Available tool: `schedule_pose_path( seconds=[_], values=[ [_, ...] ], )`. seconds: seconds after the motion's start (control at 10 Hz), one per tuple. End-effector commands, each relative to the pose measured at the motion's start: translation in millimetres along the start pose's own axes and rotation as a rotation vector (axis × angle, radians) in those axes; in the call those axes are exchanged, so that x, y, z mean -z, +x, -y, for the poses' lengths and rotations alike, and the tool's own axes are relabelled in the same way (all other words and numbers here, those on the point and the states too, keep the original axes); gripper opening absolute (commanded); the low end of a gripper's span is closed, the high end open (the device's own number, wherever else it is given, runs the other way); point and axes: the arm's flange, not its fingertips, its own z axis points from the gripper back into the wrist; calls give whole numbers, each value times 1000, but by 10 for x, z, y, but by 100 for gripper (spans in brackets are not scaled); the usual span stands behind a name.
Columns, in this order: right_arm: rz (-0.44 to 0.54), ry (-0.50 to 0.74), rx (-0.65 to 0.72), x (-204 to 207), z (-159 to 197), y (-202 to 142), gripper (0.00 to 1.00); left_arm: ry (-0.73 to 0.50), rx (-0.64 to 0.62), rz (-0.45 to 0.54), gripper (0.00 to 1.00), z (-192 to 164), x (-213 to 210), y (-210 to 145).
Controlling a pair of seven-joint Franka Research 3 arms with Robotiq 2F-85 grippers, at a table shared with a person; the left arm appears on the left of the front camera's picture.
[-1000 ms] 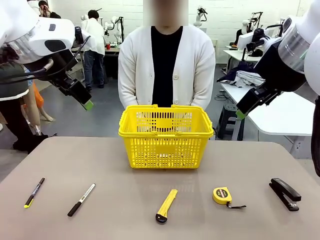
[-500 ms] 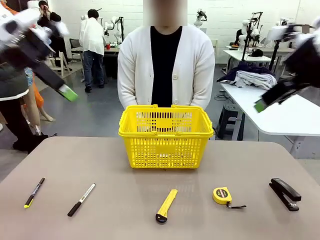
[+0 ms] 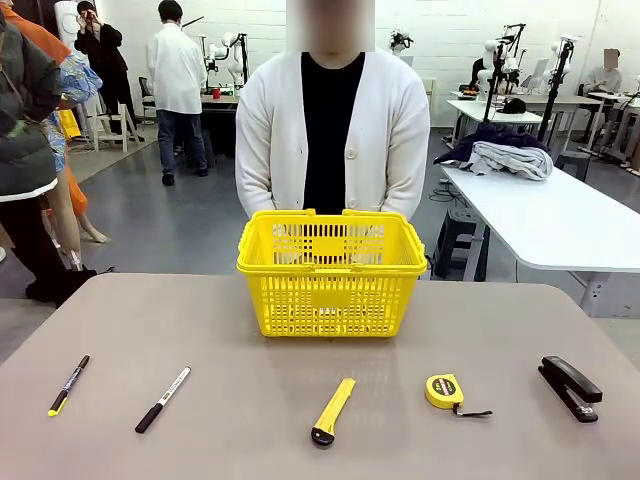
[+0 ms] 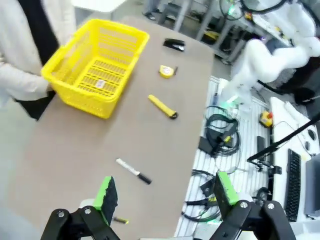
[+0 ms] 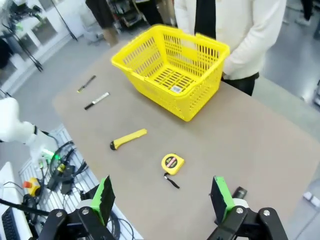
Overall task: Place the items the person wants into the basket.
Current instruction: Pick up the item the person points to and place it in the Market Basket.
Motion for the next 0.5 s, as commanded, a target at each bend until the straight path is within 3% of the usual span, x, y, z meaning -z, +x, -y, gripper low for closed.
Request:
schedule_pose_path(
  seconds=[0.0,0.4],
  values=[
    [74,60,-34,-340,-52,-166,100,143,31,65,100,-19,-139,-238],
    [114,29,0,-868,-84,-445,100,337,17,122,100,92,-501,-701]
  ],
)
